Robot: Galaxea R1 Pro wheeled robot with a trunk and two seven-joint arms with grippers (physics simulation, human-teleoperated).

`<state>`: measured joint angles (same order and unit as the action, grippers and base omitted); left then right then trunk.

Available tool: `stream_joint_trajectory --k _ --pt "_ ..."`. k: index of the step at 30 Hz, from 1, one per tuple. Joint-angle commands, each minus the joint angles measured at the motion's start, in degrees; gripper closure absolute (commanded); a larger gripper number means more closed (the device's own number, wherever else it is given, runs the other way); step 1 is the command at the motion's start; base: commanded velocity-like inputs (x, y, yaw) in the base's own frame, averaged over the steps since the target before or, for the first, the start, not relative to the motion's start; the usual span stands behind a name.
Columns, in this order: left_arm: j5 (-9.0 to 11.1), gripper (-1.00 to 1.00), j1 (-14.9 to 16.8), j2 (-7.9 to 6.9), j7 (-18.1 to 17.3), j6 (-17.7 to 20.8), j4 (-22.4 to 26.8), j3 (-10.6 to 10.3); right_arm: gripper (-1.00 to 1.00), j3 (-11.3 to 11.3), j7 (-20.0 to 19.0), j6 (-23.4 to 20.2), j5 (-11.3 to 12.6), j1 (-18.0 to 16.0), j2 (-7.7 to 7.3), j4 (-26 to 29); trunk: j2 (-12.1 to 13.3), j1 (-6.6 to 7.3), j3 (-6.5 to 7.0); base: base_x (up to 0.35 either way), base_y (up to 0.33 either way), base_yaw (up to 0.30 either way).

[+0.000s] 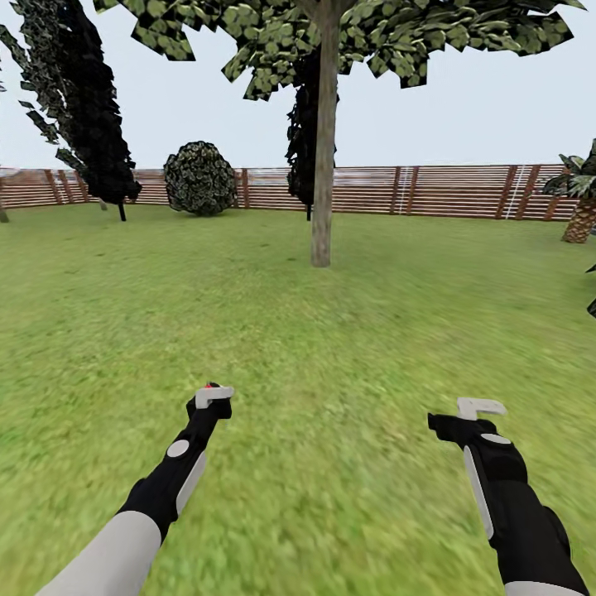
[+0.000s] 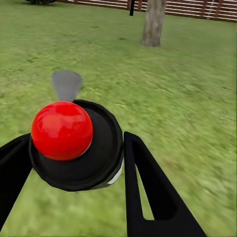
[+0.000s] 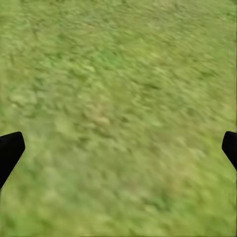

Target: In the garden, pick up the pesticide atomizer on the floor and spray pesticide onto both trees until each tree trunk is fully covered.

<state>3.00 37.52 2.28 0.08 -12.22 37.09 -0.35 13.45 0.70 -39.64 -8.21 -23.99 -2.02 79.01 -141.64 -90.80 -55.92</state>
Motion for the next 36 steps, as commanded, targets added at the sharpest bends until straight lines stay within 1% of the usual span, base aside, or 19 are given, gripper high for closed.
stream_joint_trajectory --k 1,18,27,36 --pt "0.0 1.0 0.0 0.0 0.0 0.0 0.0 0.0 -1.0 0.0 0.0 0.0 0.0 0.0 0.0 0.0 0.0 0.0 0.0 0.336 0.0 0.0" --pt "0.0 1.0 0.0 0.0 0.0 0.0 0.1 0.0 -1.0 0.0 0.0 0.0 0.0 0.0 0.0 0.0 0.0 0.0 0.0 0.336 0.0 -0.001" --pt "0.0 1.0 0.0 0.0 0.0 0.0 0.1 0.0 -1.0 0.0 0.0 0.0 0.0 0.0 0.0 0.0 0.0 0.0 0.0 0.336 0.0 -0.182" --pt "0.0 1.0 0.0 0.0 0.0 0.0 0.0 0.0 -1.0 0.0 0.0 0.1 0.0 0.0 0.02 -0.1 0.0 0.0 0.0 0.336 0.0 -0.02"
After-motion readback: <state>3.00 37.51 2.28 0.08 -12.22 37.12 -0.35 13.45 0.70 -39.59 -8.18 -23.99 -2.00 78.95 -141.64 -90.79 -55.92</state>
